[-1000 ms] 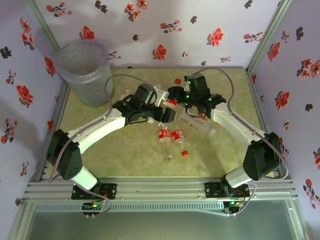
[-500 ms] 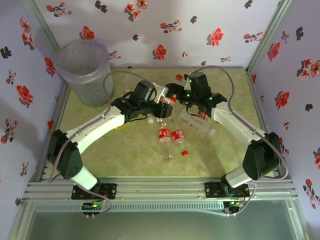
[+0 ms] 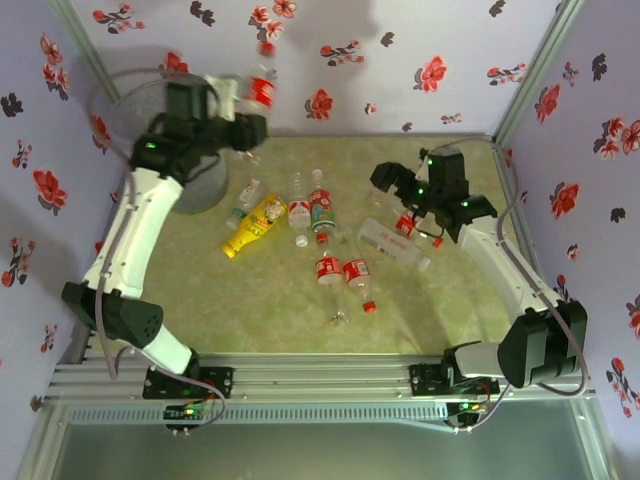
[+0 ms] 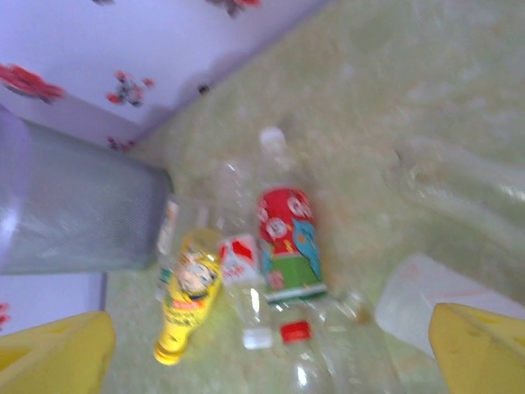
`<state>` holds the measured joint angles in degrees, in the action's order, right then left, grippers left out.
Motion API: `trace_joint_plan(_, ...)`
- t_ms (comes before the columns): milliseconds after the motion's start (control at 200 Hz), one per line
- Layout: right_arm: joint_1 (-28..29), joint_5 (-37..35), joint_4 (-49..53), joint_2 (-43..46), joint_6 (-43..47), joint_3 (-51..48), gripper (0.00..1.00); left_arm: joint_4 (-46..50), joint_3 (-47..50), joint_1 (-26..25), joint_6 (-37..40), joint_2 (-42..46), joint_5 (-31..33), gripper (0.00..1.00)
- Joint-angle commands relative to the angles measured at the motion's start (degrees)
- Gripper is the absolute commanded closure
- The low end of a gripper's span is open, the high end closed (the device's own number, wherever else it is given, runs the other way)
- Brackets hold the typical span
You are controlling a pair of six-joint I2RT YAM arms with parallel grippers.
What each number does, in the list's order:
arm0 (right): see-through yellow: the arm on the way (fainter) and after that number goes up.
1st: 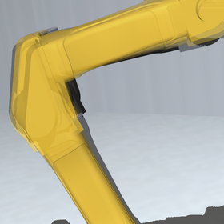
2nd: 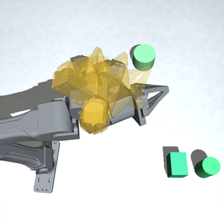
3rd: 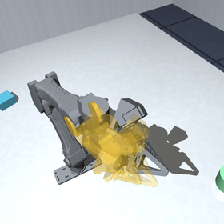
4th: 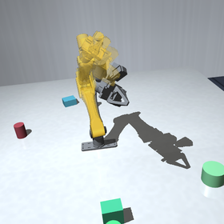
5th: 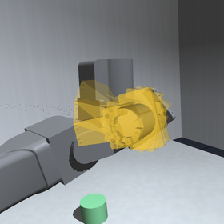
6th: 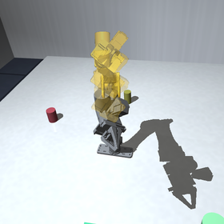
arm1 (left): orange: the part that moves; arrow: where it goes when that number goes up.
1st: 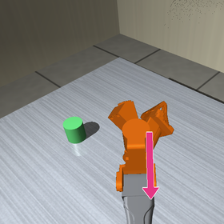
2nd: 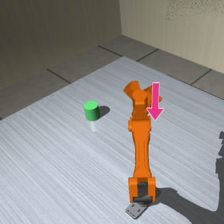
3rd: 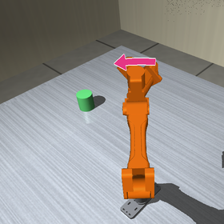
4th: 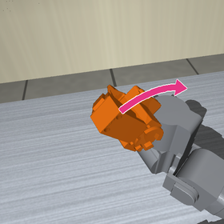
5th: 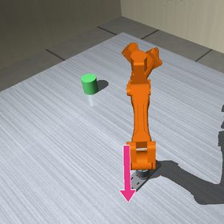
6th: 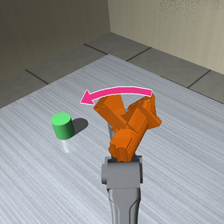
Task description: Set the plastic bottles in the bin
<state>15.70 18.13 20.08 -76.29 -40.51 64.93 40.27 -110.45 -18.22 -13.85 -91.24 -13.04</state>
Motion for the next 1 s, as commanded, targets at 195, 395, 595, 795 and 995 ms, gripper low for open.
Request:
trace_joint_plan(195,0.4,0.0,5.5,3.2,3.8,-5.2,0.02,0.6,-8.9,15.8,-0.3,-8.0,5.4,0.79)
trace_joint_plan(395,0.3,-1.6,9.2,5.9,6.6,-5.8,0.01,-8.6,-5.5,21.4,-2.5,-10.8,9.8,0.9)
trace_joint_plan(595,0.4,-2.2,10.2,7.6,7.2,-7.7,0.01,-15.4,-4.0,23.5,-4.3,-13.6,11.6,0.91)
trace_joint_plan(795,0.3,-2.5,10.4,7.8,7.4,-8.5,0.01,-15.6,-6.4,23.5,-3.5,-18.3,11.7,0.9)
trace_joint_plan(995,0.3,-2.7,10.2,7.2,7.6,-8.6,0.01,-12.7,-7.5,22.3,1.1,-22.1,10.4,0.89)
